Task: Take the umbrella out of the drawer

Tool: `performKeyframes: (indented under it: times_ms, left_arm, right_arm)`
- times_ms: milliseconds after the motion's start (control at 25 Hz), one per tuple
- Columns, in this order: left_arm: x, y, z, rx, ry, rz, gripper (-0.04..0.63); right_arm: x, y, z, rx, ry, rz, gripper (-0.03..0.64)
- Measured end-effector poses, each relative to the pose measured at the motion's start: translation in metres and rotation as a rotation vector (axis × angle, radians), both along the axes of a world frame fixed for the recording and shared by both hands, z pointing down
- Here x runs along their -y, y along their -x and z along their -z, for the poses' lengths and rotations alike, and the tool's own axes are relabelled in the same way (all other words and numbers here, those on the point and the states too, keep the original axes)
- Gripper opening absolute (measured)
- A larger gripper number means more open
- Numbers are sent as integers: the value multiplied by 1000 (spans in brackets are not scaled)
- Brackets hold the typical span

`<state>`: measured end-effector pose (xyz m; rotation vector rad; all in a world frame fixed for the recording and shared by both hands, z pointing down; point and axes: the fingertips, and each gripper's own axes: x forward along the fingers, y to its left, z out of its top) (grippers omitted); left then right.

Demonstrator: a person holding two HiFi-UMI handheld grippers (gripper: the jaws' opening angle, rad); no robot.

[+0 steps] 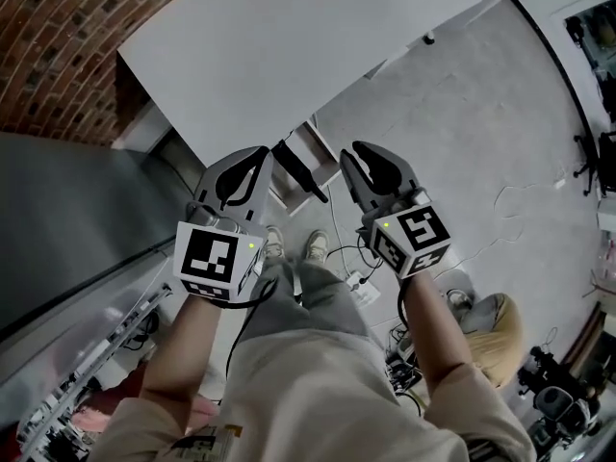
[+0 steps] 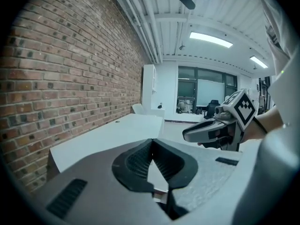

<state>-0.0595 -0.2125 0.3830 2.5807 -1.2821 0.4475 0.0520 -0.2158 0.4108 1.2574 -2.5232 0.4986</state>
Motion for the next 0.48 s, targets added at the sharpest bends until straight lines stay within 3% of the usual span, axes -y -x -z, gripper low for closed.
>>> performKeyframes:
  times_ms: [480]
  left_arm:
    - [16,-10,-126,-18,134,-30,8]
  right_arm:
    - [12,12,-162,-75,190,52,109]
